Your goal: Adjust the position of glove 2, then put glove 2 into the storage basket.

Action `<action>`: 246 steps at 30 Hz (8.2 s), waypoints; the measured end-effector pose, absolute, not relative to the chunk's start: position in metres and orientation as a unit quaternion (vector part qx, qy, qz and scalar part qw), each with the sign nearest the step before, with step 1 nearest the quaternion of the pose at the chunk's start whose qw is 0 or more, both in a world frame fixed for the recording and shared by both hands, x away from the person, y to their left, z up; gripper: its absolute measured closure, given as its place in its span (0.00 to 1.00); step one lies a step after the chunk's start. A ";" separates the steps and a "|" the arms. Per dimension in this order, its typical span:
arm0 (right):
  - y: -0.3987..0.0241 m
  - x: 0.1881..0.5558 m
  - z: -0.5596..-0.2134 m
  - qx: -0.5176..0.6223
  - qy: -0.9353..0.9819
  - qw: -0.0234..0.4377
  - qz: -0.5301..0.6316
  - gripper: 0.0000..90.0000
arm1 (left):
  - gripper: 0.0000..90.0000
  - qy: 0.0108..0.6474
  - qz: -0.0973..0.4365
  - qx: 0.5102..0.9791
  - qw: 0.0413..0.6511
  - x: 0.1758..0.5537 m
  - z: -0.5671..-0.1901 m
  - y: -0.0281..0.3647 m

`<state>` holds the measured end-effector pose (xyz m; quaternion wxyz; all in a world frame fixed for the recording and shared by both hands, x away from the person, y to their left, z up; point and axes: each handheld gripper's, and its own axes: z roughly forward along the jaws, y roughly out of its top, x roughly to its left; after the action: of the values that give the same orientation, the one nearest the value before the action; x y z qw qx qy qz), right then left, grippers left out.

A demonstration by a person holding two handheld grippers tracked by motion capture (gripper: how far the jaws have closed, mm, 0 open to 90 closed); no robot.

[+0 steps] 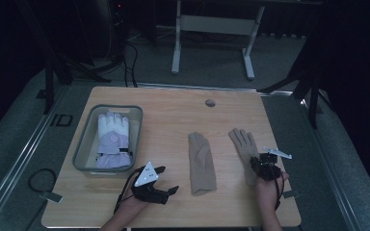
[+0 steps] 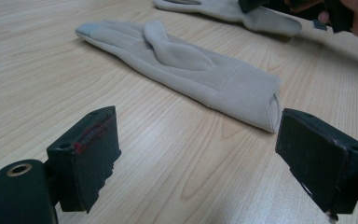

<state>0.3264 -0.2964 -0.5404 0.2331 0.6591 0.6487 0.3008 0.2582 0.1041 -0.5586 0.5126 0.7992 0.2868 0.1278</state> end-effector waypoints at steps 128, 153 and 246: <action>-0.153 0.338 -0.529 0.483 0.783 0.144 0.364 0.70 | 0.13 0.279 0.109 0.797 0.524 0.258 -0.559 0.103; -0.213 0.345 -0.509 0.327 0.839 0.096 0.424 0.18 | 0.13 0.265 0.100 0.828 0.484 0.255 -0.553 0.084; -0.145 0.405 -0.497 0.346 0.838 0.068 0.416 0.76 | 0.92 0.148 0.120 0.917 0.351 0.282 -0.511 0.036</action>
<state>0.4054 -0.1449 -0.4966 0.0682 0.3457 0.8382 0.4162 0.2825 0.0357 -0.5114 0.3508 0.9170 0.1475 0.1199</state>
